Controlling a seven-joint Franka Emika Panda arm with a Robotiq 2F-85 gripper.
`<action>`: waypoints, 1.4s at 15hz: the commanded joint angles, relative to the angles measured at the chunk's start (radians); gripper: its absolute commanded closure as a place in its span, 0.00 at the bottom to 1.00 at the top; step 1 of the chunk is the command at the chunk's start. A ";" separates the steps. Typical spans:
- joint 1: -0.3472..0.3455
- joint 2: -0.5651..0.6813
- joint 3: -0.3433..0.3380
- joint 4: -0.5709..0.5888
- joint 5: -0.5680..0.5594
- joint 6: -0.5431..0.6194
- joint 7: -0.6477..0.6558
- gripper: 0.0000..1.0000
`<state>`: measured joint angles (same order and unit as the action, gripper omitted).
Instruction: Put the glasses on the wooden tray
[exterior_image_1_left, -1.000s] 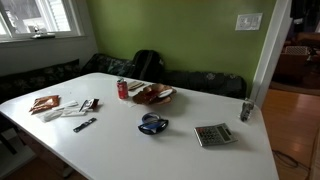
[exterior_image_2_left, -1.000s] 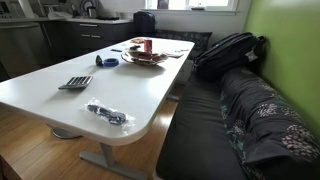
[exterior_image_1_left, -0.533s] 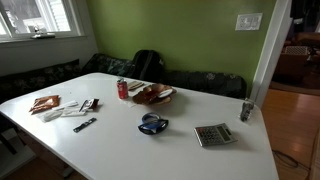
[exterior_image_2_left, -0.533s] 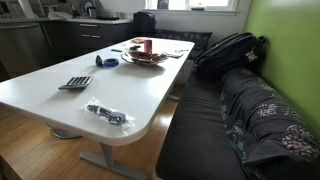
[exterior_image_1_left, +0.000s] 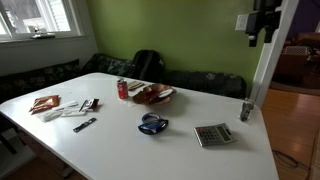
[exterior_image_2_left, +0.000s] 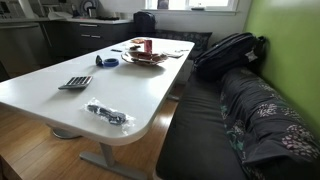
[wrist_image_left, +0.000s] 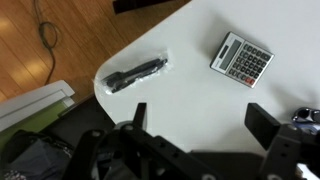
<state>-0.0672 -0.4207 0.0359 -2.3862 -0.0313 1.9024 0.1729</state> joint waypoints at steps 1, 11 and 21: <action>0.054 0.245 0.068 0.159 -0.069 0.044 0.000 0.00; 0.300 0.769 0.210 0.695 -0.181 -0.116 -0.107 0.00; 0.316 0.823 0.189 0.612 -0.233 0.215 -0.202 0.00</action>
<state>0.2337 0.3450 0.2419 -1.7293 -0.2260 1.9223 0.0426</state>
